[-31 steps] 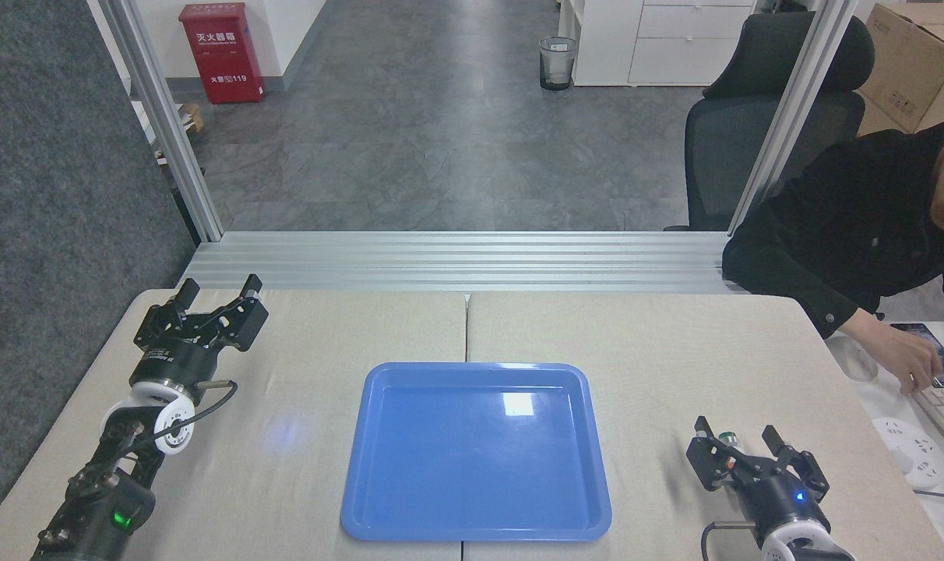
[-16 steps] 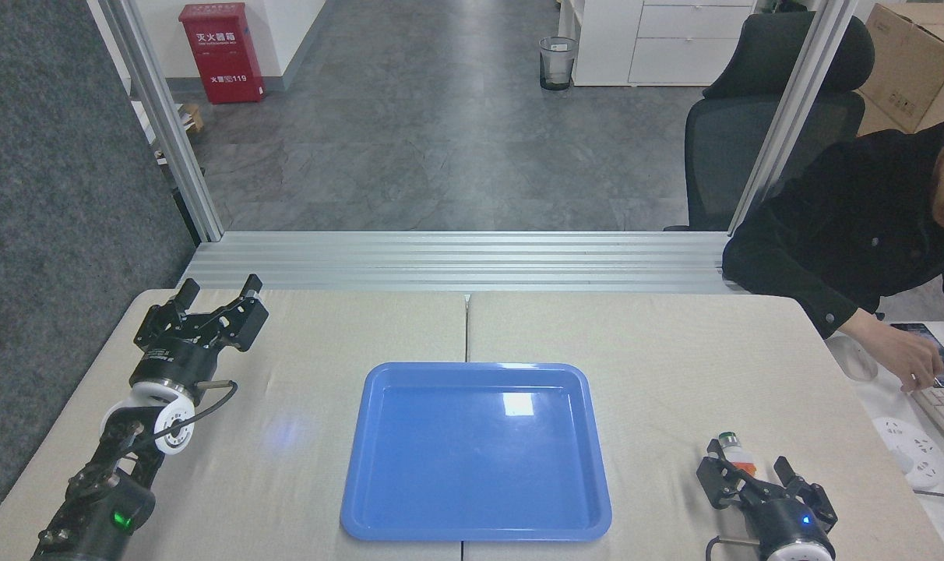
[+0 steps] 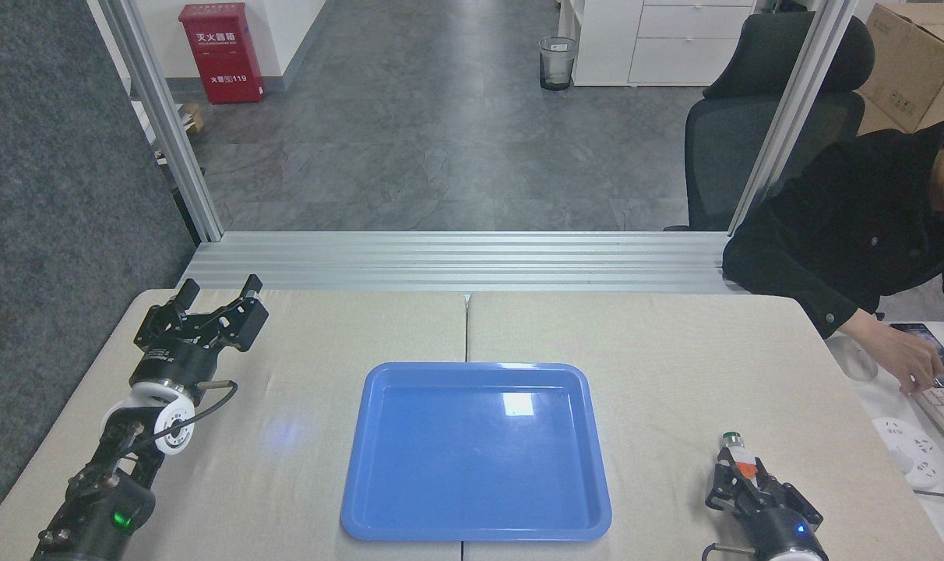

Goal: Pick up switch part and place in tray
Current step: 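Close the right gripper on the white-and-orange switch part, then lift the switch part and carry it over the blue tray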

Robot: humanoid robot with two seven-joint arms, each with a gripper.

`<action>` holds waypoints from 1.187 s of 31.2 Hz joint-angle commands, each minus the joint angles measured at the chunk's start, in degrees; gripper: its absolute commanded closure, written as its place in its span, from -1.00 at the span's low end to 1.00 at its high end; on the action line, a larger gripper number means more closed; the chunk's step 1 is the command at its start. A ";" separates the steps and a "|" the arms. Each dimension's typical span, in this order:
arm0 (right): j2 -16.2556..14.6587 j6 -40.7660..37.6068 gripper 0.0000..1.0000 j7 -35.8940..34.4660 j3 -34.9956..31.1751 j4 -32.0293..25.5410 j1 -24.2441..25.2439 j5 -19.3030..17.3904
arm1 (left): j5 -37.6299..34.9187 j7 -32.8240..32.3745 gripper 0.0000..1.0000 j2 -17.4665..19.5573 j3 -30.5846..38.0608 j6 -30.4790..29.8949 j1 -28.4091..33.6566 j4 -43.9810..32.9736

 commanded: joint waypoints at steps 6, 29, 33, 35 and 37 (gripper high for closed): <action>0.65 -1.83 1.00 0.52 0.86 -6.86 -8.80 -0.72 | 0.00 -0.01 -1.00 0.00 0.00 0.04 0.01 0.00; 11.63 -1.75 1.00 12.04 33.91 -1.78 -10.66 9.30 | 0.00 -0.01 -1.00 0.00 0.00 0.04 0.01 0.00; 11.72 -1.84 1.00 13.10 32.95 -1.78 -10.21 10.18 | 0.00 -0.01 -1.00 0.00 0.00 0.04 0.01 0.00; 11.81 -1.75 0.12 12.92 32.25 -1.78 -10.30 9.83 | 0.00 -0.01 -1.00 0.00 0.00 0.04 -0.08 0.00; 12.07 -2.10 -1.00 12.40 30.32 -1.78 -10.56 8.87 | 0.00 -0.01 -1.00 0.00 0.00 0.04 0.01 0.00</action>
